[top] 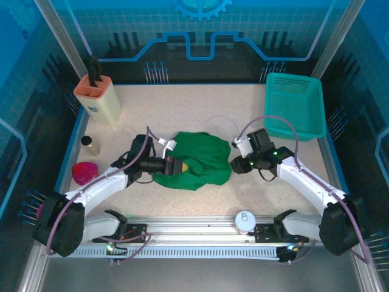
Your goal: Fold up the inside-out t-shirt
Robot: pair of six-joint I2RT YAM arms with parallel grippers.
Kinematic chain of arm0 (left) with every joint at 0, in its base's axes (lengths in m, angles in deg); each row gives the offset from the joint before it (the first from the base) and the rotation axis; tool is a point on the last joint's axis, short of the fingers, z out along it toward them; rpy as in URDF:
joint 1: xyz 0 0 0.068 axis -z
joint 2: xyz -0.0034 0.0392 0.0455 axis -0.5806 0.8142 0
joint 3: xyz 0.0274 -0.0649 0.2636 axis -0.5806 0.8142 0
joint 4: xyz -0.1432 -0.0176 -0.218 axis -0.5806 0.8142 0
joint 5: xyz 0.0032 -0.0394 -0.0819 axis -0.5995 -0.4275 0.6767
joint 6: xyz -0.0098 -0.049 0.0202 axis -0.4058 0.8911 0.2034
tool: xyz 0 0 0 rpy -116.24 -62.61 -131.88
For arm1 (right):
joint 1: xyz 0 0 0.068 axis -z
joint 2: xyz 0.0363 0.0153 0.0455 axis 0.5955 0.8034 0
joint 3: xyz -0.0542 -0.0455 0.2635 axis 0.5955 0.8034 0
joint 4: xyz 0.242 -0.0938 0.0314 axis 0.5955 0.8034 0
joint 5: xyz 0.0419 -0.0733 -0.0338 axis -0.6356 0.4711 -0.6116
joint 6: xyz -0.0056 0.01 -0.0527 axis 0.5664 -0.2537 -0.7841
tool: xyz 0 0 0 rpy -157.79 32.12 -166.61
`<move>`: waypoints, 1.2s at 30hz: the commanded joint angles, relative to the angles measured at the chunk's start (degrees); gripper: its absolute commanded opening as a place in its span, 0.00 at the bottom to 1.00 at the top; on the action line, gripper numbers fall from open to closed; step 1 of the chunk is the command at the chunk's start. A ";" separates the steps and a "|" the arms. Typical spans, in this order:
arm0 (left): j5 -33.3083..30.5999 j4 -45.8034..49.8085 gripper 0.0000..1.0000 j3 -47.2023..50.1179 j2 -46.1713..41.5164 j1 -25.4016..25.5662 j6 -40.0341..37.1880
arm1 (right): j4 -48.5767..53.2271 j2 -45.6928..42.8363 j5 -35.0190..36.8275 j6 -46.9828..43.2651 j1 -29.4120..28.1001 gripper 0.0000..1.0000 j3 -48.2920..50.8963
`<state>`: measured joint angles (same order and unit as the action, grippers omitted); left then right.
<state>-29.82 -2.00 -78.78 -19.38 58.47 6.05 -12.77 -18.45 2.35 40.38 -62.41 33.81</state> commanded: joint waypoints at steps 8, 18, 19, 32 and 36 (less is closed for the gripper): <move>-9.26 0.69 0.19 5.43 -10.77 1.28 -0.41 | 6.55 12.10 7.75 18.76 -19.16 0.60 -15.62; -7.39 5.05 0.40 1.36 -10.86 4.30 -4.77 | -2.63 20.26 9.92 34.88 -17.75 0.58 -7.86; -6.97 8.33 0.43 -1.14 -10.01 6.87 -9.02 | -4.48 19.85 7.05 34.89 -16.38 0.50 -6.86; -38.60 19.23 0.62 -16.40 9.44 29.29 -38.93 | -13.98 16.92 -6.58 33.88 -6.19 0.54 2.98; -40.03 17.29 0.52 -17.74 14.46 30.29 -42.62 | -21.76 20.90 -17.41 34.56 -5.65 0.26 3.99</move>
<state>-65.74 14.91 -93.75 -6.50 88.20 -29.45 -27.98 0.15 -5.63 74.15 -68.71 36.89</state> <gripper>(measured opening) 0.548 0.325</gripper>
